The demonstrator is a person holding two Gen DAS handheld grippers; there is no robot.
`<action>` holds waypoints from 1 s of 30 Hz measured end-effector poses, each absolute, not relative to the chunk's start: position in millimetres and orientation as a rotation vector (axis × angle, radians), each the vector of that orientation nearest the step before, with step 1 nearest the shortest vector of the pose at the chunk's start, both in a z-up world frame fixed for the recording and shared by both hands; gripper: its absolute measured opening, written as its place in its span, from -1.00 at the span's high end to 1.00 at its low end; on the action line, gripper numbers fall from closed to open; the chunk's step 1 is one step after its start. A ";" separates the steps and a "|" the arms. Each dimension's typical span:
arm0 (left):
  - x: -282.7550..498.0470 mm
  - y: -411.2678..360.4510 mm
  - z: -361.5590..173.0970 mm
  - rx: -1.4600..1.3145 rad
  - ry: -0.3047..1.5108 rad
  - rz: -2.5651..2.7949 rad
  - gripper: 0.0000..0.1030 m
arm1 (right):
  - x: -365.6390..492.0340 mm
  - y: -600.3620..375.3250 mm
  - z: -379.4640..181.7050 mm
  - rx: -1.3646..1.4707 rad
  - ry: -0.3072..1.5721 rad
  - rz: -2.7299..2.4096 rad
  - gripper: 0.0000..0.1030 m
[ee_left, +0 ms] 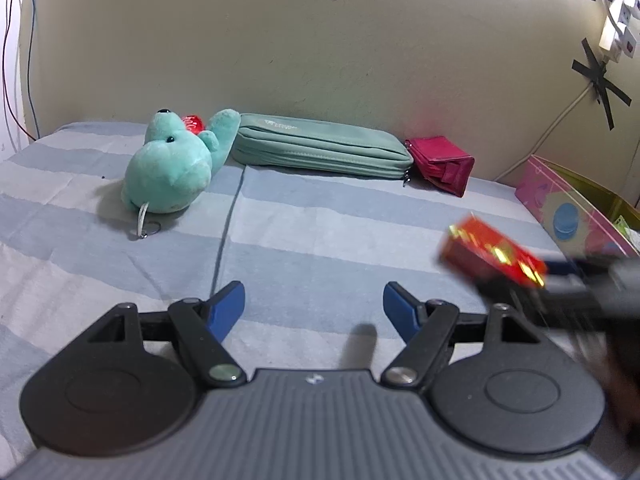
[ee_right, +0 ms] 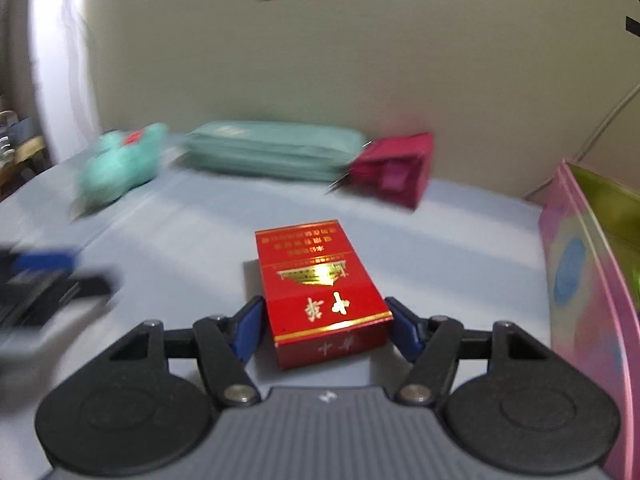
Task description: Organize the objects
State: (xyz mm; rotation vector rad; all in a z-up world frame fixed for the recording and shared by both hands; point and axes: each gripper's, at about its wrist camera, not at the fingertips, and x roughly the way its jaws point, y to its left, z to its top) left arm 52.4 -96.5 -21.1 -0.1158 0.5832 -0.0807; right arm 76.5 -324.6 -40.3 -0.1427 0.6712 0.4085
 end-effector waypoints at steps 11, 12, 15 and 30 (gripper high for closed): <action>36.4 -117.5 -19.1 -0.165 0.637 -0.290 -0.51 | -65.1 -391.0 -39.7 -0.133 0.631 0.338 -0.63; 31.2 -123.3 -18.2 -0.195 0.646 -0.340 -0.51 | -68.8 -397.1 -39.4 -0.110 0.635 0.336 -0.61; 18.5 -148.2 -13.3 -0.200 0.652 -0.467 -0.51 | -67.4 -404.3 -37.4 -0.075 0.648 0.325 -0.60; 15.1 -207.1 -12.8 -0.137 0.738 -0.607 -0.17 | -62.2 -391.2 -35.7 -0.091 0.598 0.378 0.13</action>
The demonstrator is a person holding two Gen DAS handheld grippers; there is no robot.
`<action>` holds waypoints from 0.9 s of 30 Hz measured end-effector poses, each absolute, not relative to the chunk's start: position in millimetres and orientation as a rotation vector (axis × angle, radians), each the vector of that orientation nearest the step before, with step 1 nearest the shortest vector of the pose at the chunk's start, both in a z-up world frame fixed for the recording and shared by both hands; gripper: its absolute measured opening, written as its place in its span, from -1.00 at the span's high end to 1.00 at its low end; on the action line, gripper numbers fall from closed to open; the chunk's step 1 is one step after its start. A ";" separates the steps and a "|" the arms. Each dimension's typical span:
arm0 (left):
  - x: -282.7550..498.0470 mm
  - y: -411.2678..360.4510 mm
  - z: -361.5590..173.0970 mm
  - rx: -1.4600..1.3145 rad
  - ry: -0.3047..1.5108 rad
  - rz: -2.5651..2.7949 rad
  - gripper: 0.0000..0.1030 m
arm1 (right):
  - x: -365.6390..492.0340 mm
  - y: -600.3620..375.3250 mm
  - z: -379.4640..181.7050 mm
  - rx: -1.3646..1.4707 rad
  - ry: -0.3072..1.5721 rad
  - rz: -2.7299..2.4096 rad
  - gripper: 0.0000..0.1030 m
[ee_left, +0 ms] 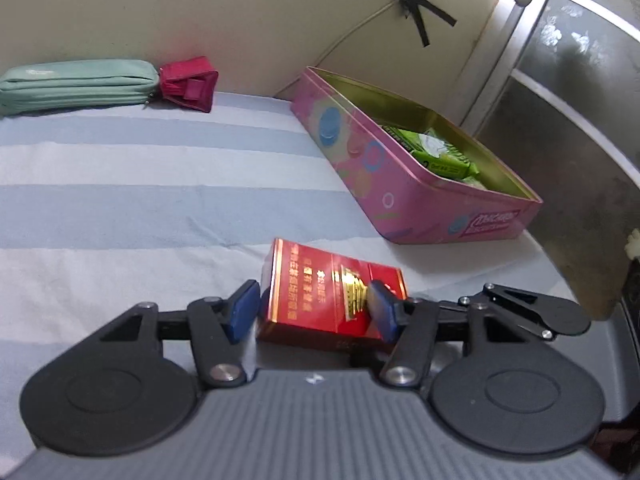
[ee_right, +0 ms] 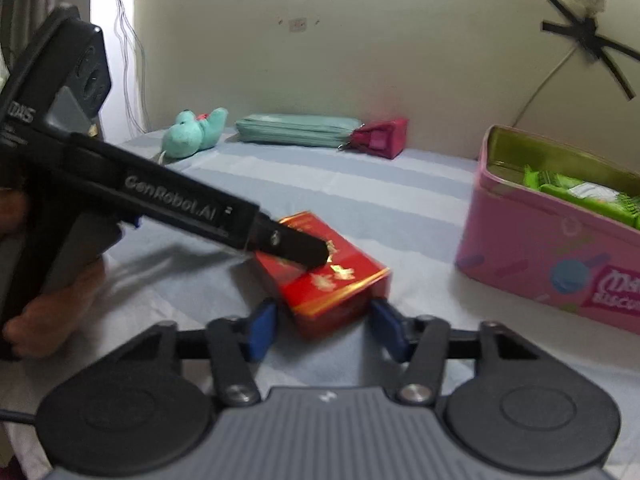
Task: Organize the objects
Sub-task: 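Grasp the red box with the left gripper and lift it, then lower the red box into the pink tin and open the left gripper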
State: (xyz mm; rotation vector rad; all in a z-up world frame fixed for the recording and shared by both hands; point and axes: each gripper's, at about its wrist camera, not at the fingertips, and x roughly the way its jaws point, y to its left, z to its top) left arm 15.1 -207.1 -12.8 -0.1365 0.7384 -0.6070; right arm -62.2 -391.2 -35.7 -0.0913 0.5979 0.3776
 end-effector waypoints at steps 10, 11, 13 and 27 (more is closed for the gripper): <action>18.4 -271.2 62.8 -0.074 0.542 -0.715 -0.18 | -75.8 -460.6 6.9 0.037 0.348 0.240 0.14; 22.0 -285.5 68.1 -0.058 0.529 -0.724 -0.18 | -70.9 -466.7 11.1 0.033 0.334 0.216 0.14; 28.3 -307.4 73.3 -0.037 0.524 -0.739 -0.21 | -61.7 -483.5 16.5 0.043 0.332 0.177 0.13; 141.3 -417.1 34.0 -0.046 0.853 -0.686 -0.30 | 52.5 -579.4 17.7 0.122 0.708 0.155 0.08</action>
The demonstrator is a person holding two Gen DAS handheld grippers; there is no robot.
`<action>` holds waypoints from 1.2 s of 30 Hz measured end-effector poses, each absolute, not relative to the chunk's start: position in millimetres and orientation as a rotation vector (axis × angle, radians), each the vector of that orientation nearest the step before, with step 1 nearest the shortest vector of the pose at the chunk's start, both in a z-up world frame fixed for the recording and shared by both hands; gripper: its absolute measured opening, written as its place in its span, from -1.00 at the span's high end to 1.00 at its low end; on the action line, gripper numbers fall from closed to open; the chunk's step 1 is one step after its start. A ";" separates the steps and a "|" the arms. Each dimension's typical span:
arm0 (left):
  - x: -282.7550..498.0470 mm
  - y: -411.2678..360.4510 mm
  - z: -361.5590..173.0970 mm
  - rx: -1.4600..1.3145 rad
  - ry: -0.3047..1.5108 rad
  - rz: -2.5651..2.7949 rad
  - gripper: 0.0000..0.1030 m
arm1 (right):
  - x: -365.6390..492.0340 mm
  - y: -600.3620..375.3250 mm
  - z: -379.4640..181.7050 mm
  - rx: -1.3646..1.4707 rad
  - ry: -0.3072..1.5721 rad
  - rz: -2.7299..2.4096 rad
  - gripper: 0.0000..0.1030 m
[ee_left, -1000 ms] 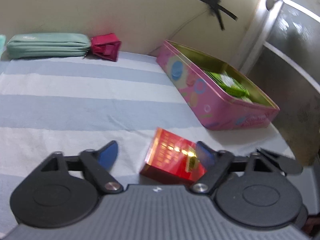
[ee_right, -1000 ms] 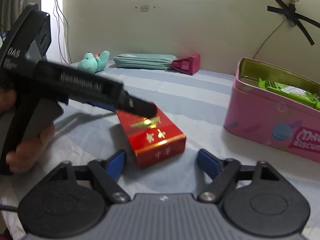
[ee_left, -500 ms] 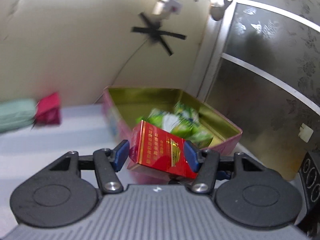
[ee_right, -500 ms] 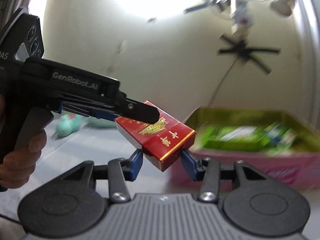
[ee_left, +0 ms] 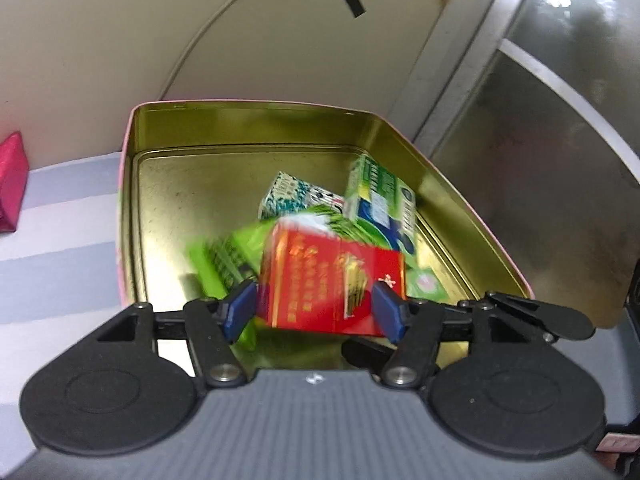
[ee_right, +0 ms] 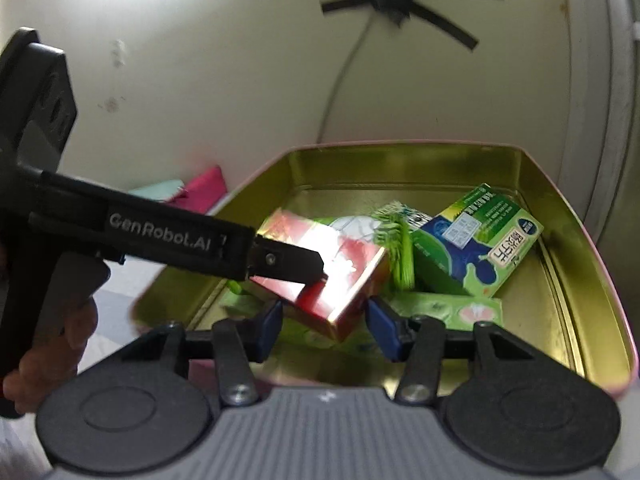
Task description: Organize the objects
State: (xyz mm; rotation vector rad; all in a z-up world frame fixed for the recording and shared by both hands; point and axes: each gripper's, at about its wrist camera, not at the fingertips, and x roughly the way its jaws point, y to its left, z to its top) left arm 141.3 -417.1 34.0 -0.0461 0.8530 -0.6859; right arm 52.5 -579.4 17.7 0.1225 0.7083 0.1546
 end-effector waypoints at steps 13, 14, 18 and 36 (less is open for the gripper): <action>131.5 -407.2 41.3 -0.055 0.739 -0.613 -0.38 | 19.0 -581.2 10.5 0.238 0.490 0.054 -0.29; 121.8 -403.8 44.0 -0.042 0.718 -0.612 -0.38 | 13.8 -583.8 13.0 0.249 0.470 0.054 -0.29; 88.9 -392.7 54.0 0.007 0.643 -0.604 -0.38 | -11.0 -580.8 19.2 0.284 0.399 0.040 -0.30; 24.4 -315.6 38.0 0.090 0.598 -0.480 -0.49 | -69.3 -509.8 -5.4 0.318 0.441 0.074 -0.35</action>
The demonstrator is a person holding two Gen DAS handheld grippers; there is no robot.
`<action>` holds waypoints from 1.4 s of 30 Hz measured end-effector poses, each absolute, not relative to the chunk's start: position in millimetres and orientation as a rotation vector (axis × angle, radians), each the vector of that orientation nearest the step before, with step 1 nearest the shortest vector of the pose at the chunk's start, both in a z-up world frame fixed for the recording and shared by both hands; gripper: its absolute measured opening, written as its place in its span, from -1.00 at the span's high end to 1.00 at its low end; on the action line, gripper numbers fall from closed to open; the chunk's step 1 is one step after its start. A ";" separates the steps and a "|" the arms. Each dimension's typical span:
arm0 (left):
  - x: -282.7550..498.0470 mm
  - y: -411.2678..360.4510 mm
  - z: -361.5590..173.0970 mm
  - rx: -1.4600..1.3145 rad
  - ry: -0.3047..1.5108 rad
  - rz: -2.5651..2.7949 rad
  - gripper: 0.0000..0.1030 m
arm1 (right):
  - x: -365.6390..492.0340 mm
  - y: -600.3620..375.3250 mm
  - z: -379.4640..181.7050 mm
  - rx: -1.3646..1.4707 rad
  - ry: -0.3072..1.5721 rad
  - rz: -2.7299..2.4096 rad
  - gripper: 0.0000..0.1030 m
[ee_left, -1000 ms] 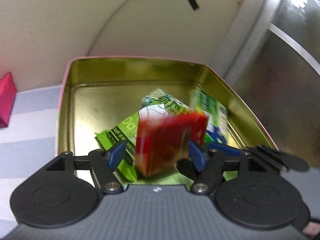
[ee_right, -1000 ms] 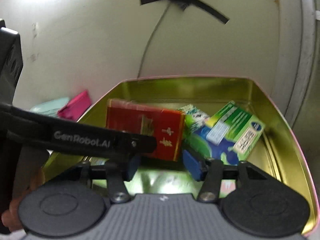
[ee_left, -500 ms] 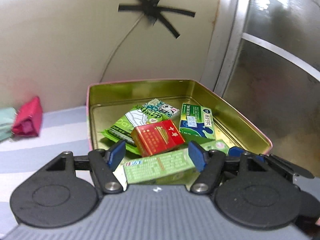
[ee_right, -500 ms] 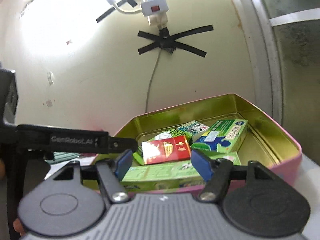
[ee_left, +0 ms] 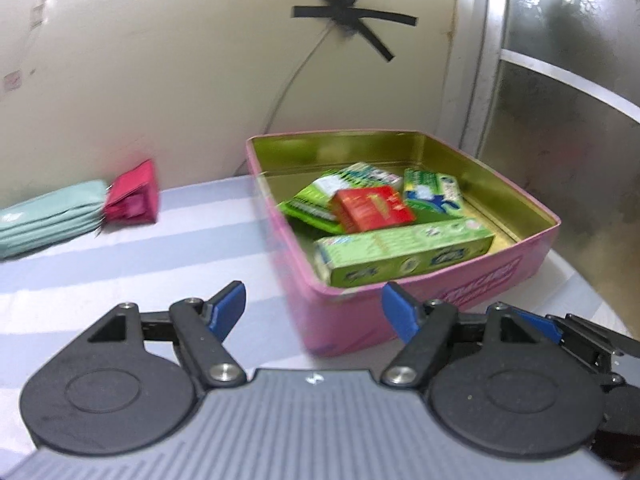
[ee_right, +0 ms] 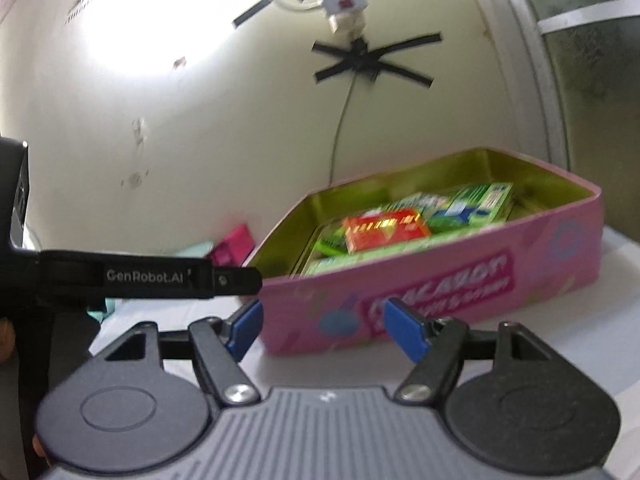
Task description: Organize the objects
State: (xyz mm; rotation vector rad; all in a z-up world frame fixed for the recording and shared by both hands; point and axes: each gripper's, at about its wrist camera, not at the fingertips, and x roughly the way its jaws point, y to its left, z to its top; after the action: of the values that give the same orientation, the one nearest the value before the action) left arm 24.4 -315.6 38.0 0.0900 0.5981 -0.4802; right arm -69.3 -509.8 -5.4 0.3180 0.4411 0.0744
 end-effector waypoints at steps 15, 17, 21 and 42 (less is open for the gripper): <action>39.2 -210.4 9.6 0.097 0.641 -0.279 -0.49 | -46.4 -417.0 -27.7 0.174 0.583 0.224 -0.35; 42.7 -195.7 5.1 0.095 0.650 -0.249 -0.49 | -42.2 -403.4 -30.6 0.152 0.604 0.239 -0.35; 50.0 -165.6 -3.3 0.087 0.666 -0.194 -0.49 | -34.3 -378.3 -35.3 0.104 0.641 0.271 -0.35; 66.1 23.5 -9.2 -0.241 0.602 0.140 -0.49 | 56.3 -230.6 -33.7 -0.137 0.736 0.480 -0.63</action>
State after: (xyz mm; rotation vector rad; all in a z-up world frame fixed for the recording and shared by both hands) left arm 66.1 23.5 -9.2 -0.2405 0.6019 0.1403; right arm 56.3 -230.6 -33.7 -0.1371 0.7363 0.4805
